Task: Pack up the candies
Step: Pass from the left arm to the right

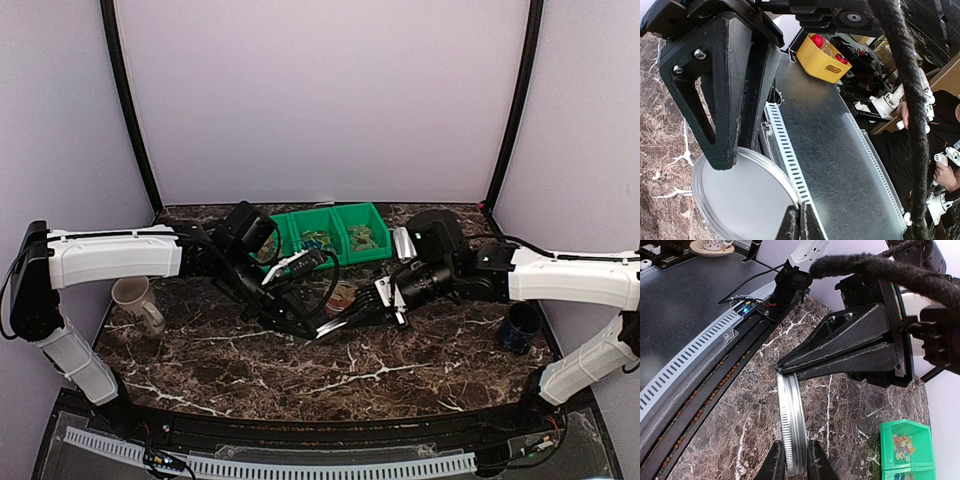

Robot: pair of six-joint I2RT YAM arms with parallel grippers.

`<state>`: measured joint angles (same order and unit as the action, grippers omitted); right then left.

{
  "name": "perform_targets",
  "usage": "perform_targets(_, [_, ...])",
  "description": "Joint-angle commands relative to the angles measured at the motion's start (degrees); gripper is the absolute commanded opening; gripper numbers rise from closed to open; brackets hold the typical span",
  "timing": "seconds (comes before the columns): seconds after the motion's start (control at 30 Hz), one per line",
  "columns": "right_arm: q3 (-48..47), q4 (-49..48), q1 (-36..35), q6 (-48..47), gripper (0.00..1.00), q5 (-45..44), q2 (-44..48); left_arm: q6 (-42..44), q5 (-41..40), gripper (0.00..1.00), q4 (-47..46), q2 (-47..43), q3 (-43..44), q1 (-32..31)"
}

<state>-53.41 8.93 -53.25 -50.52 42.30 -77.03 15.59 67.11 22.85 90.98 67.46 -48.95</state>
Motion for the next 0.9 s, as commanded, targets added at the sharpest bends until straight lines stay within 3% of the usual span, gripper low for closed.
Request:
perform_targets(0.0, [0.0, -0.9, -0.6, 0.3, 0.13, 0.9, 0.2, 0.0, 0.4, 0.00, -0.3, 0.2, -0.3, 0.3])
perform_targets(0.07, [-0.2, -0.6, -0.5, 0.4, 0.11, 0.8, 0.1, -0.2, -0.4, 0.04, -0.5, 0.1, -0.2, 0.3])
perform_targets(0.3, [-0.5, -0.9, -0.5, 2.5, 0.10, -0.6, 0.0, -2.5, -5.8, 0.53, -3.0, -2.0, -0.6, 1.8])
perform_targets(0.43, [-0.4, -2.2, 0.0, 5.6, 0.08, -2.0, -0.1, -6.1, -11.3, 0.72, -7.7, -5.4, -2.0, 3.4])
perform_targets(0.73, [1.5, -11.4, 6.9, 24.6, 0.09, -2.6, -1.9, -10.9, -37.0, 0.82, -13.3, -14.9, -4.2, 5.3])
perform_targets(0.87, [1.7, -15.0, 10.3, 33.0, 0.10, -0.2, -3.7, -11.8, -43.5, 0.82, -13.4, -16.8, -4.8, 5.4])
